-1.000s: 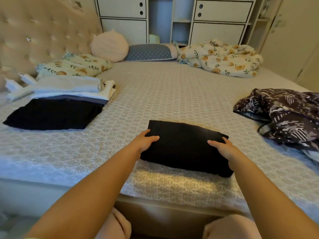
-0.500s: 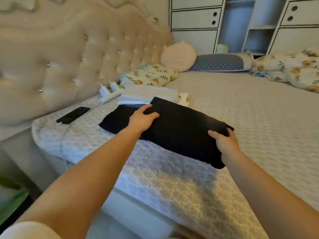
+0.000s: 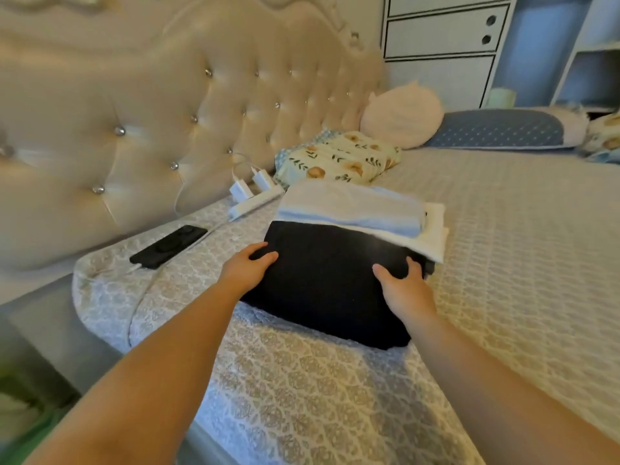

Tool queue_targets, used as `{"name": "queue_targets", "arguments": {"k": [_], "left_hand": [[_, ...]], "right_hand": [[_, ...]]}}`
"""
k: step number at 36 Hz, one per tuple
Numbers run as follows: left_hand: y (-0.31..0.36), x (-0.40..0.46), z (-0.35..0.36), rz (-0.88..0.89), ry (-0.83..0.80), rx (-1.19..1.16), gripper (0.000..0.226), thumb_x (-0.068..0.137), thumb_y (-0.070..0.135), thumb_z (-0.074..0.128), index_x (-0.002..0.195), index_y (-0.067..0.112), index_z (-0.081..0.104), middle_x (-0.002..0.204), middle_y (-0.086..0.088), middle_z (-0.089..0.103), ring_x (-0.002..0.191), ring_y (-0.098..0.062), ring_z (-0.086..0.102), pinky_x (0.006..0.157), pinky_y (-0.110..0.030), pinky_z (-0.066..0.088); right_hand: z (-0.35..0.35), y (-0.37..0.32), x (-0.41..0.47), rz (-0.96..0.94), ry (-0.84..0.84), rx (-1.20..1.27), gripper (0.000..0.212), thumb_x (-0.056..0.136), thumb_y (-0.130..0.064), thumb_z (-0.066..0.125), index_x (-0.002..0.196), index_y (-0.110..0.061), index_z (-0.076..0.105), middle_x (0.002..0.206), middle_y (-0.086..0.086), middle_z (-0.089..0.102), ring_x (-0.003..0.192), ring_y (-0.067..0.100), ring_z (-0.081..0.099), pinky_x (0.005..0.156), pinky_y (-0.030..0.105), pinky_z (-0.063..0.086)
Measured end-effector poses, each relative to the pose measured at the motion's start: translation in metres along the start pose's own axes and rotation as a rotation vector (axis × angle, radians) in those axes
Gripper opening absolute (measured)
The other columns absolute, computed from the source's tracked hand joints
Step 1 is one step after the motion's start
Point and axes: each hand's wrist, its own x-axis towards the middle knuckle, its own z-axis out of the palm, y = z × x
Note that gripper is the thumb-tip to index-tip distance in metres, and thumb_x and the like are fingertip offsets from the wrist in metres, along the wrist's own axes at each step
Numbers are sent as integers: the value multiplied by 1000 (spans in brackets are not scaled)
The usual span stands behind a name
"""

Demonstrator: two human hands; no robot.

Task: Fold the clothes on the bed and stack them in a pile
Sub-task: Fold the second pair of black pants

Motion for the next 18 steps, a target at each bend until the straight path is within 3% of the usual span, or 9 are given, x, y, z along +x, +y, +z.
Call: {"name": "queue_targets", "arguments": {"k": [6,9,10,11,13,15,18], "left_hand": [[19,15,-24,115,180,8,45,85,53,61,128,42,55,139,1,52,126,-25,48,100,-34,38],[14,18,-30,91,103,132,49,88,53,57,134,37,51,143,-2,48,128,-28,45,103,-37,37],[10,17,-28,52,48,223,52,90,53,55,137,35,48,144,-5,45,128,-30,44,103,-38,37],[8,17,-26,10,11,317,54,91,54,51,141,34,44,146,-8,41,129,-32,43,103,-39,38],[12,16,-21,-9,40,497,56,94,54,43,146,35,34,152,-10,27,134,-34,34,105,-44,36],[24,15,-13,192,109,677,52,98,49,33,148,40,23,158,-2,14,143,-28,17,110,-49,25],[47,12,11,450,-60,740,50,100,52,17,149,46,8,160,11,4,147,-20,-2,114,-55,0]], "right_hand": [[1,-21,3,-158,76,-30,75,90,-51,54,150,-31,14,150,9,29,127,35,40,83,38,43],[1,-29,2,-131,-61,-196,77,92,-53,49,152,-26,10,146,10,36,91,25,55,68,32,46],[1,-30,2,-81,-107,-303,79,92,-56,47,152,-24,9,146,11,34,87,24,55,67,32,47],[0,-31,1,-41,-113,-428,80,90,-61,45,152,-23,10,149,12,29,98,28,54,73,34,47],[0,-34,0,-96,26,-715,82,87,-66,43,149,-20,17,153,13,15,128,39,35,94,43,40],[3,-42,-1,-327,183,-910,79,87,-62,45,149,-22,16,155,10,6,138,39,17,106,48,27],[15,-51,5,-610,172,-953,63,95,-49,37,150,-31,14,158,3,9,143,30,10,113,48,16]]}}
